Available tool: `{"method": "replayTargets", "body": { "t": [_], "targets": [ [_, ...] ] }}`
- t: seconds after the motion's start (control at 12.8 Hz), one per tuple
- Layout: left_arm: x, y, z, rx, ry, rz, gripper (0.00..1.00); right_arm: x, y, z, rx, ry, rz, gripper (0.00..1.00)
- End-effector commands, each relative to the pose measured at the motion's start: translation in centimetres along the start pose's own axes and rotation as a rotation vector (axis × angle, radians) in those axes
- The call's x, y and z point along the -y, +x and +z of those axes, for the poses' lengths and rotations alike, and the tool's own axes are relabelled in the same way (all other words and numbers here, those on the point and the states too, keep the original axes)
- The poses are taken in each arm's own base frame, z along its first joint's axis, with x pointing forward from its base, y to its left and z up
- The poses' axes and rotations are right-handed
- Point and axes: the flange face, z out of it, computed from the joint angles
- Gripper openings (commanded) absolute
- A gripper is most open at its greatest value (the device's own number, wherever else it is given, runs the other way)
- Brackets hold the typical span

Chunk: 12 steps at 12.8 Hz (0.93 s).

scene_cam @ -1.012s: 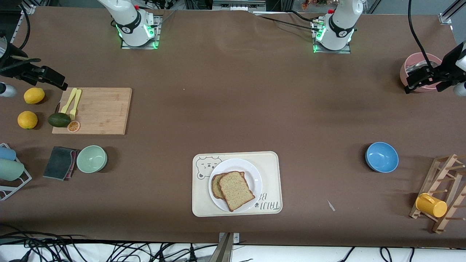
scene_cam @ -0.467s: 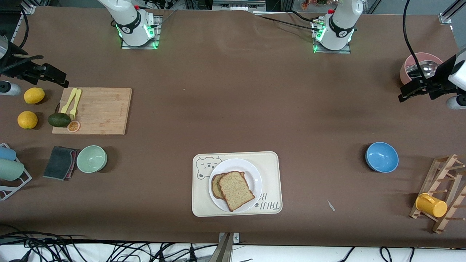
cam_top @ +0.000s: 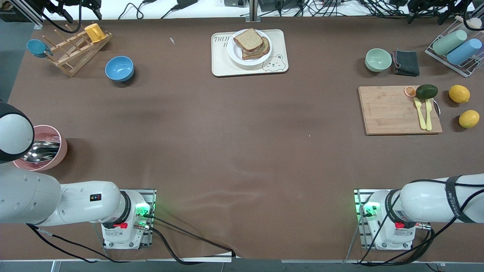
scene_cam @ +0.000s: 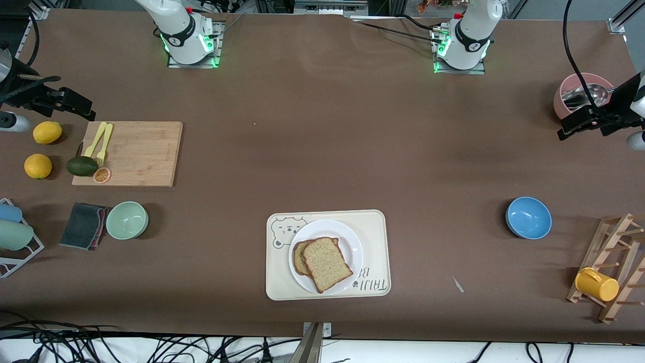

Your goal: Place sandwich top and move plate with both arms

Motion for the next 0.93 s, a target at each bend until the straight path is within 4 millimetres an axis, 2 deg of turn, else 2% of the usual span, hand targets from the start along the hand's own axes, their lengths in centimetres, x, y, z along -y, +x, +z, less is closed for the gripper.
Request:
{"method": "replayTargets", "body": {
  "t": [0.0,0.86],
  "targets": [
    [0.08,0.06,-0.60,0.005,0.026,0.009,1.00,-0.24,-0.40,-0.70,0.002,0.015,-0.018,1.00],
    [-0.26,-0.17,-0.57,0.017,0.025,0.015,1.00,-0.22,-0.40,-0.70,0.002,0.016,-0.013,1.00]
  ]
}}
